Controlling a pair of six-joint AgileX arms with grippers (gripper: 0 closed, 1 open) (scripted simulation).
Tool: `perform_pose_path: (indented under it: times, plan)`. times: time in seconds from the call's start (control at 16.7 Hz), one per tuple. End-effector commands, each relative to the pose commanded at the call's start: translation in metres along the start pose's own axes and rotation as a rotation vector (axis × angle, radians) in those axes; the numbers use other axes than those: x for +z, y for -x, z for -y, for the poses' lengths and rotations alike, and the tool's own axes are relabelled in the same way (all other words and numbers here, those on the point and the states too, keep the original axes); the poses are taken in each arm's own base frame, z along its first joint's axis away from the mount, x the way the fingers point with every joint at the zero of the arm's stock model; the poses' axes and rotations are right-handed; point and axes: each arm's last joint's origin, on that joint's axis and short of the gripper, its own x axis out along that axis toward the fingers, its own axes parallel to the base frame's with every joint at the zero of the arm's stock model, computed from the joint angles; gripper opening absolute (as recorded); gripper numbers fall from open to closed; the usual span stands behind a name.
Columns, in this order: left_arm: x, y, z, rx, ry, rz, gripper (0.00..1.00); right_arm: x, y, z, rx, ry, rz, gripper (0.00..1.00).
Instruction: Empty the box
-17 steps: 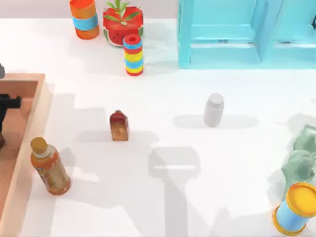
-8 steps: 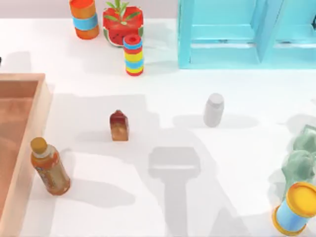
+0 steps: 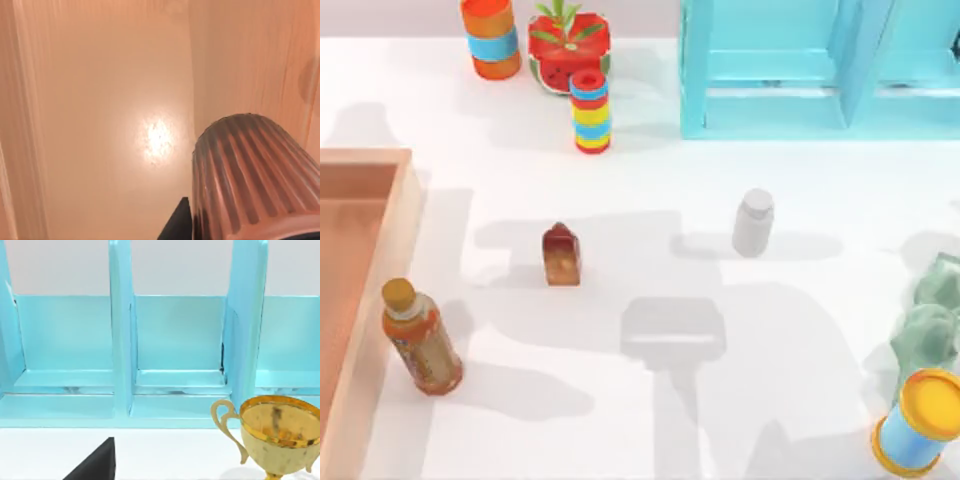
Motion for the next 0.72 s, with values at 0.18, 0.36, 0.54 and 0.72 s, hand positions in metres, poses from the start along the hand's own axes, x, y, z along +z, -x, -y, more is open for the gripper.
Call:
perform_pose_path:
  times: [0.18, 0.36, 0.54, 0.72]
  plan:
    - [0.001, -0.002, -0.001, 0.002, 0.002, -0.004, 0.0, 0.0, 0.0, 0.0, 0.0, 0.0, 0.0, 1.0]
    - [0.006, -0.017, 0.008, 0.011, 0.008, -0.055, 0.0, 0.0, 0.0, 0.0, 0.0, 0.0, 0.0, 1.0]
    - [0.016, -0.036, 0.046, 0.061, 0.013, -0.08, 0.0, 0.0, 0.0, 0.0, 0.0, 0.0, 0.0, 1.0]
    - [0.017, -0.04, 0.11, 0.099, 0.015, 0.002, 0.0, 0.0, 0.0, 0.0, 0.0, 0.0, 0.0, 1.0]
